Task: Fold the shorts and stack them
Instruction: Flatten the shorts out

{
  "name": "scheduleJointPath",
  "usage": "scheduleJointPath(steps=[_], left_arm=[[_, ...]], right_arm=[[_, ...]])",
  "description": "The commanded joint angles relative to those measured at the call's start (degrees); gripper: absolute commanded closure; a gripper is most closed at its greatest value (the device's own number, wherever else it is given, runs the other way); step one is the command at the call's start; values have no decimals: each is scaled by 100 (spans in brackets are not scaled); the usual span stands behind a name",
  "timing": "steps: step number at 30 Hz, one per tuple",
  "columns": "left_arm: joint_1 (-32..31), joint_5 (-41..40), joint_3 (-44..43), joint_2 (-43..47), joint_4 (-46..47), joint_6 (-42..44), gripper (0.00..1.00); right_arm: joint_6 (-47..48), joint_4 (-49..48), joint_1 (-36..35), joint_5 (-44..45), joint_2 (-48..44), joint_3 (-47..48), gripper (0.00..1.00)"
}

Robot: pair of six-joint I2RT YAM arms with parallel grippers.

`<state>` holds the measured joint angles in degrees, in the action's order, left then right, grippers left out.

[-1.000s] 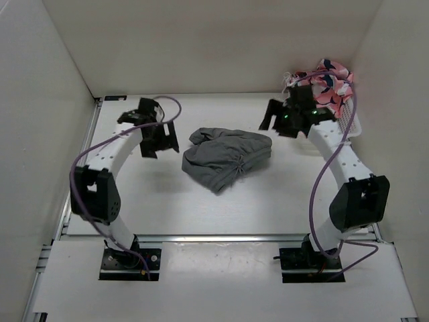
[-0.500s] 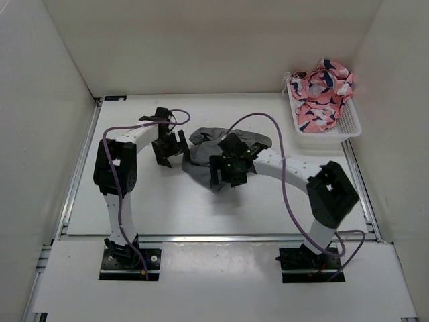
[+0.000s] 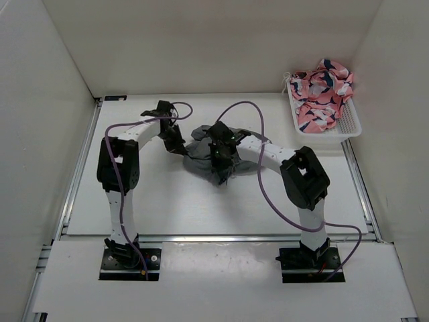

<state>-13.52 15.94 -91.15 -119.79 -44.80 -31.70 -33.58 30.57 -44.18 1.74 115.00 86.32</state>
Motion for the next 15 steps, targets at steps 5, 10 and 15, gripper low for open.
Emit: scheduleJointPath(steps=[5,10,15], left_arm=[[297,278,-1219,1554,-186,94,90],[-299,137,-2772,1827,-995,156,90],[-985,-109,-2777,1986,-1190,77,87]], right_arm=[[826,397,744,512,-1128,1323,100],[1441,880,1253,512,-2075,1572,100],[1942,986,1684,372,-3166,547,100]])
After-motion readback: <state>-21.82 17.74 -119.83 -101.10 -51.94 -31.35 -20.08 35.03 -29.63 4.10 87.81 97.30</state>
